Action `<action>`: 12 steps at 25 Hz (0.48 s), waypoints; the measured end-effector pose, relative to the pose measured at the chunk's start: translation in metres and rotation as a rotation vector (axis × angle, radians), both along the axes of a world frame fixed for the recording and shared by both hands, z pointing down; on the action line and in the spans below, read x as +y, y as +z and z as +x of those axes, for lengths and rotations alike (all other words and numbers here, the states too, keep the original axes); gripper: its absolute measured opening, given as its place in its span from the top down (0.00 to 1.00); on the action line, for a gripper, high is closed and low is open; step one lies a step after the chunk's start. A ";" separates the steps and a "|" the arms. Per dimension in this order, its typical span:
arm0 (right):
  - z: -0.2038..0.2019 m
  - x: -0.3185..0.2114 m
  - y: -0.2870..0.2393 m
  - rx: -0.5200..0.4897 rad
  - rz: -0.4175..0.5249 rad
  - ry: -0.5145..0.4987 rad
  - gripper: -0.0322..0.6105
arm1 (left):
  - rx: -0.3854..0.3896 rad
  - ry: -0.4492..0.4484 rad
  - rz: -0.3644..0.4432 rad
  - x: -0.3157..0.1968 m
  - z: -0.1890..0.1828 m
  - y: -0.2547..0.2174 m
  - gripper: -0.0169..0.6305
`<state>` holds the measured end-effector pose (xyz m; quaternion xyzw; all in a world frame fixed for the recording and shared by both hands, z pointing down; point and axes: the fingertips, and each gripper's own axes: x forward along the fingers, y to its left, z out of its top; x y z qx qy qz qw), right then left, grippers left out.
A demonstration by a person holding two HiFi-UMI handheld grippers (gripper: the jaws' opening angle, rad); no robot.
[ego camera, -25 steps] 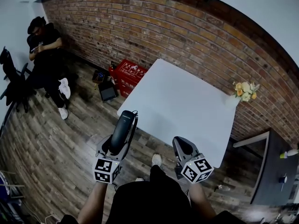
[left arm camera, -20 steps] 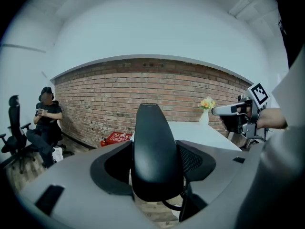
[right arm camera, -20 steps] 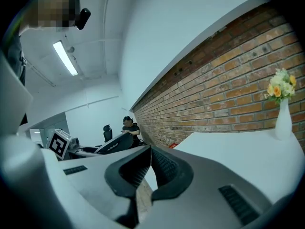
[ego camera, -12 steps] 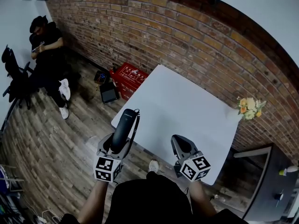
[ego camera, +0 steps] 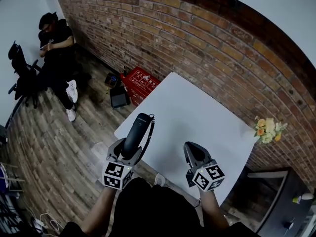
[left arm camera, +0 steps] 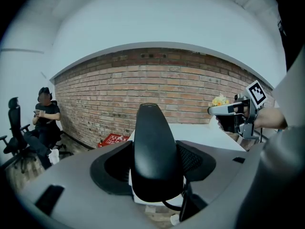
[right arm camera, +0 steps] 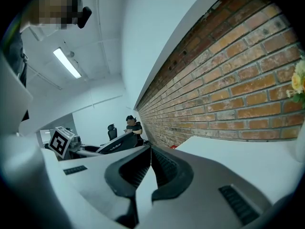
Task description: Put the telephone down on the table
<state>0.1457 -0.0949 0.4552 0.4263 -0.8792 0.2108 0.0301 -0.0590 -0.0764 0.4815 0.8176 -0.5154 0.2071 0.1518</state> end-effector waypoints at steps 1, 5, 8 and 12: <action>0.001 -0.002 0.000 -0.004 -0.002 -0.001 0.91 | 0.001 0.001 -0.005 -0.003 0.002 0.001 0.54; 0.003 -0.010 0.002 -0.012 -0.011 -0.001 0.92 | -0.009 0.028 -0.014 -0.017 0.009 0.004 0.54; 0.003 -0.015 0.005 -0.015 -0.022 0.010 0.91 | -0.008 0.061 -0.023 -0.030 0.014 0.009 0.54; 0.003 -0.021 0.009 -0.016 -0.035 0.039 0.91 | -0.014 0.101 -0.038 -0.052 0.016 0.020 0.54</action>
